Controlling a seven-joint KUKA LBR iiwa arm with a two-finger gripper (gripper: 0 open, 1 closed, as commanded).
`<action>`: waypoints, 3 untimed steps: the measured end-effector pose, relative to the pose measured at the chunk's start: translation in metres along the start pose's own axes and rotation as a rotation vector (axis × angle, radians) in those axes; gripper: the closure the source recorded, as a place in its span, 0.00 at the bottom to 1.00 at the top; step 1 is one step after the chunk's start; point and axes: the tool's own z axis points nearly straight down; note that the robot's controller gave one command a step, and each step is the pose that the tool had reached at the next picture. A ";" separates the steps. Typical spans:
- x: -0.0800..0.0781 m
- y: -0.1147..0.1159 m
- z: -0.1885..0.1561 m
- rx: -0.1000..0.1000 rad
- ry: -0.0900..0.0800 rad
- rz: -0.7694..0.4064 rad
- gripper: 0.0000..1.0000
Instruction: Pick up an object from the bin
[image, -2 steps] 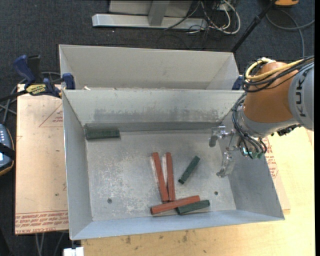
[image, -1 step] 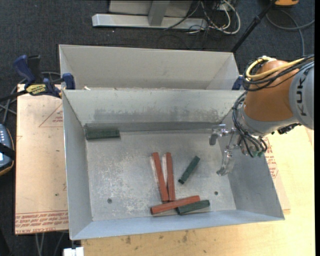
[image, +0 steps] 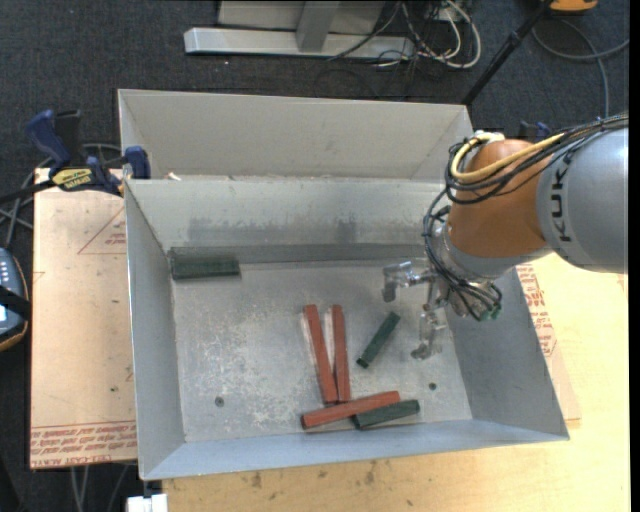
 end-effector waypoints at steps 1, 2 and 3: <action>-0.004 0.017 0.002 -0.007 0.010 -0.174 0.00; -0.012 0.026 -0.004 -0.004 0.004 -0.263 0.00; -0.013 0.035 0.036 -0.006 0.006 -0.418 0.00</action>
Offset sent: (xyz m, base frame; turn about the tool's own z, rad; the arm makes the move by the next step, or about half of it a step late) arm 0.0053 0.0339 -0.0051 -0.3079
